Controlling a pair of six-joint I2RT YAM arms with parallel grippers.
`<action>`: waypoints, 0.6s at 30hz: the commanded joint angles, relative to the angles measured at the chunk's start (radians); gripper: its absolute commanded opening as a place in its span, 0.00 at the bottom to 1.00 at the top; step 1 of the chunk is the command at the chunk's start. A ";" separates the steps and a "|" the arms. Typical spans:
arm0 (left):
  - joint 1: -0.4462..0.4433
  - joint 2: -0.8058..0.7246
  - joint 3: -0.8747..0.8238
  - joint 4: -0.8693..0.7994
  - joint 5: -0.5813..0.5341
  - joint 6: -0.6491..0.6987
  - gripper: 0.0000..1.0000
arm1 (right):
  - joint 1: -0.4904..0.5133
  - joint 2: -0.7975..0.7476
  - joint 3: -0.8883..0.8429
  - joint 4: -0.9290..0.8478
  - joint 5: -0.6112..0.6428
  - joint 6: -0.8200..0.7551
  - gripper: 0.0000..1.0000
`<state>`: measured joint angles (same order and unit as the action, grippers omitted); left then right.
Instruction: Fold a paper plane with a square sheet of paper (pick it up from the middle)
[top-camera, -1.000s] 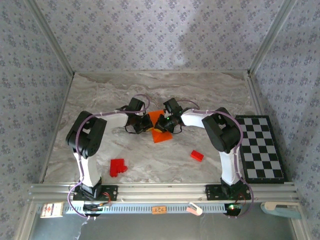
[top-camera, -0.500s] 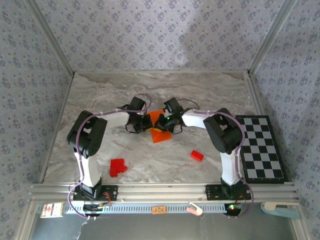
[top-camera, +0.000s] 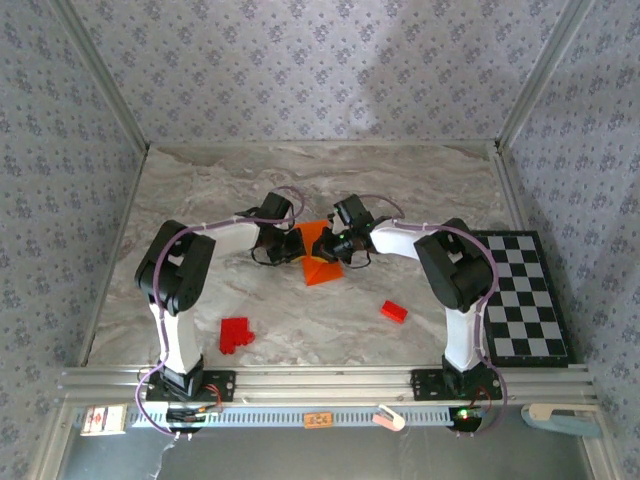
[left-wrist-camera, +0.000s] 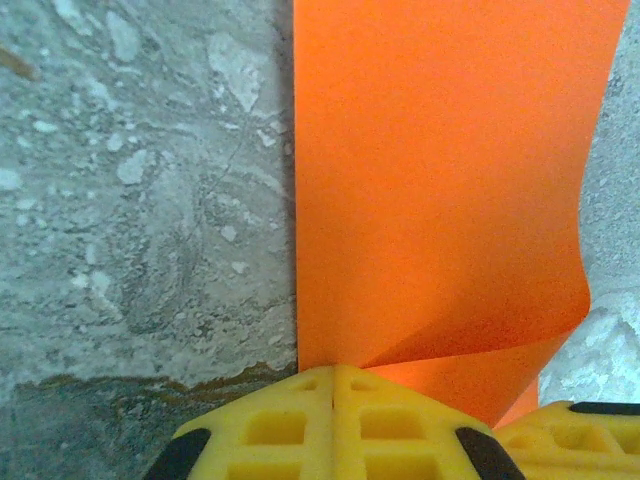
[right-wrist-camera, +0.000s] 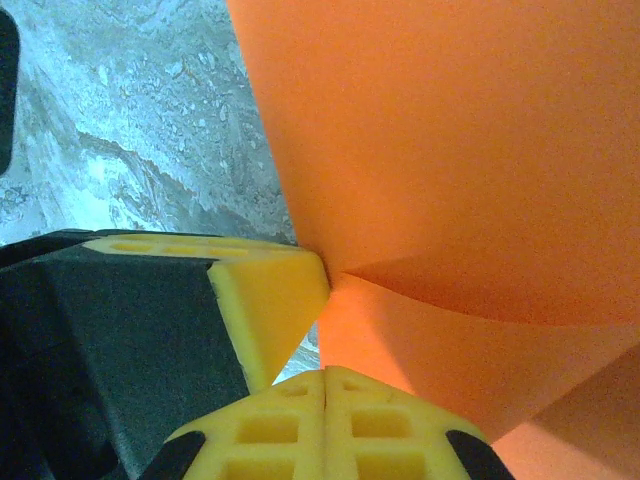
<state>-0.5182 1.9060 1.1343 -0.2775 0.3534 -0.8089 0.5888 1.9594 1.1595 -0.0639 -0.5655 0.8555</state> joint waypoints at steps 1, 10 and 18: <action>-0.006 0.042 0.009 -0.055 -0.012 0.024 0.00 | -0.001 0.031 -0.009 -0.034 -0.013 -0.025 0.03; -0.004 0.034 0.028 -0.060 -0.001 0.026 0.00 | 0.007 0.060 -0.018 -0.078 -0.008 -0.050 0.03; 0.001 -0.041 0.055 -0.056 0.045 0.024 0.02 | 0.013 0.070 -0.039 -0.133 0.070 -0.070 0.02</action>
<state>-0.5179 1.9125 1.1610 -0.3046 0.3698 -0.8009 0.5919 2.0029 1.1553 -0.0940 -0.5610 0.8139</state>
